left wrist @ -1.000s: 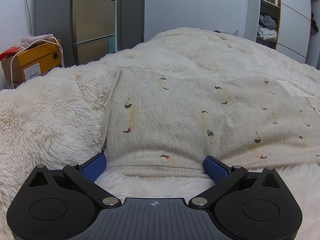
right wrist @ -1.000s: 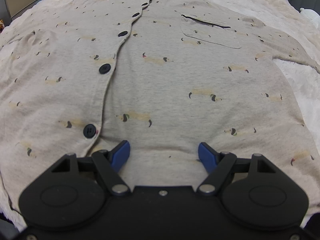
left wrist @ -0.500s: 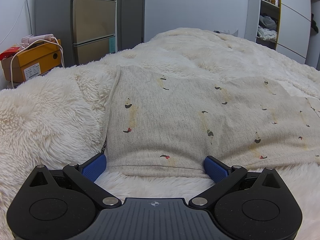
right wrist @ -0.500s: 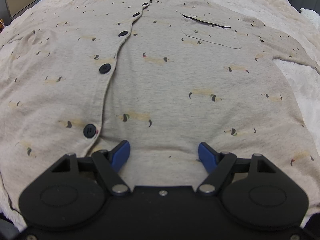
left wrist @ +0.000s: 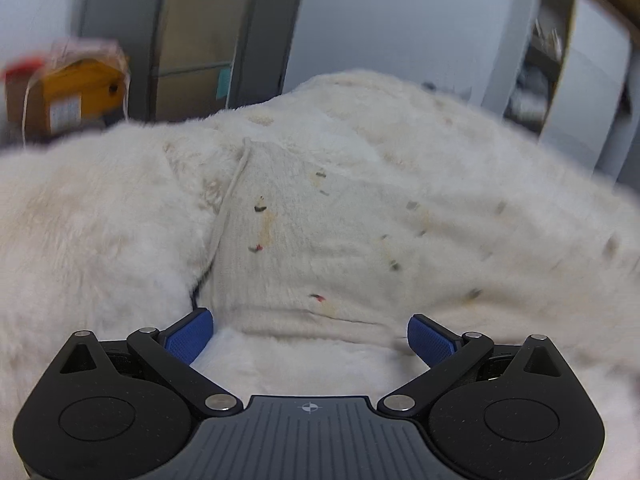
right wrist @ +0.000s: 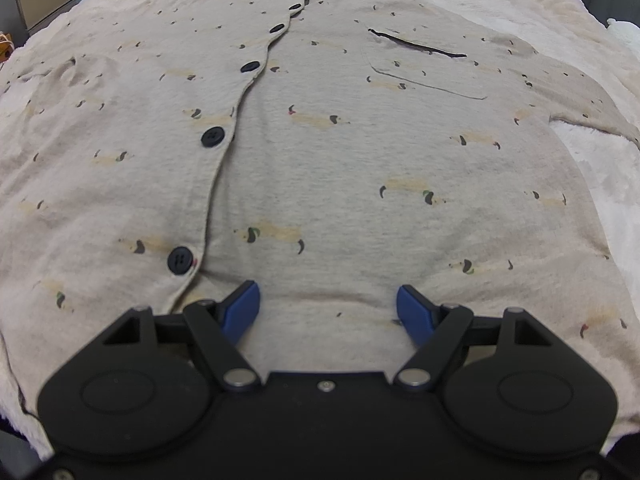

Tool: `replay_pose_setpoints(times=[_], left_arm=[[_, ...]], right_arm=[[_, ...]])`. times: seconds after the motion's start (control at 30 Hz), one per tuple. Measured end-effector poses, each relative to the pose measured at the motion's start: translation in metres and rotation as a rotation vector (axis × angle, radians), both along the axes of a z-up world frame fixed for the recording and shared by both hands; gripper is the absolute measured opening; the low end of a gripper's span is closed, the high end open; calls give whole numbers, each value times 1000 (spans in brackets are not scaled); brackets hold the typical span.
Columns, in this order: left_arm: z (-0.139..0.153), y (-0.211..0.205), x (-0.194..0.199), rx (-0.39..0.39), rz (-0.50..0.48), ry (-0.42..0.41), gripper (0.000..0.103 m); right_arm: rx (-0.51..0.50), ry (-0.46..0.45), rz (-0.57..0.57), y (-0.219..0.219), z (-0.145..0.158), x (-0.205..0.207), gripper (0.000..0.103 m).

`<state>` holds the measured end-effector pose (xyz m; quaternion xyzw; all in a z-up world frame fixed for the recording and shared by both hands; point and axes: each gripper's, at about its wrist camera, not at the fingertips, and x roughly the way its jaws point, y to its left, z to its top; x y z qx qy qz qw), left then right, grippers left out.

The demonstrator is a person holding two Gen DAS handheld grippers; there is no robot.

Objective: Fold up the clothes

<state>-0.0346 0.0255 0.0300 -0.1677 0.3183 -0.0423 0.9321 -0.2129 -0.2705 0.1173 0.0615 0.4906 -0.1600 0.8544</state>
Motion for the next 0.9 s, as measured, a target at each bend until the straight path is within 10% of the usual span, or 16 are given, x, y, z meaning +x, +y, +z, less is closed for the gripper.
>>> replay_pose_setpoints(times=[0.3,0.77,0.8,0.9], left_arm=[[-28,58,-24,-801,229,-15,94],[-32,31,12,-852,552,-84,24],[-25,30,14,-832,547,-95,0],[1,24,20,-751,528,-125,1]], right_arm=[[13,-13,4,-2,0,-3,75],[11,-36,14,-1,-1,-6,76],[11,-37,17,-2,-1,-7,76],[18,-39,25,-3,1,-7,76]])
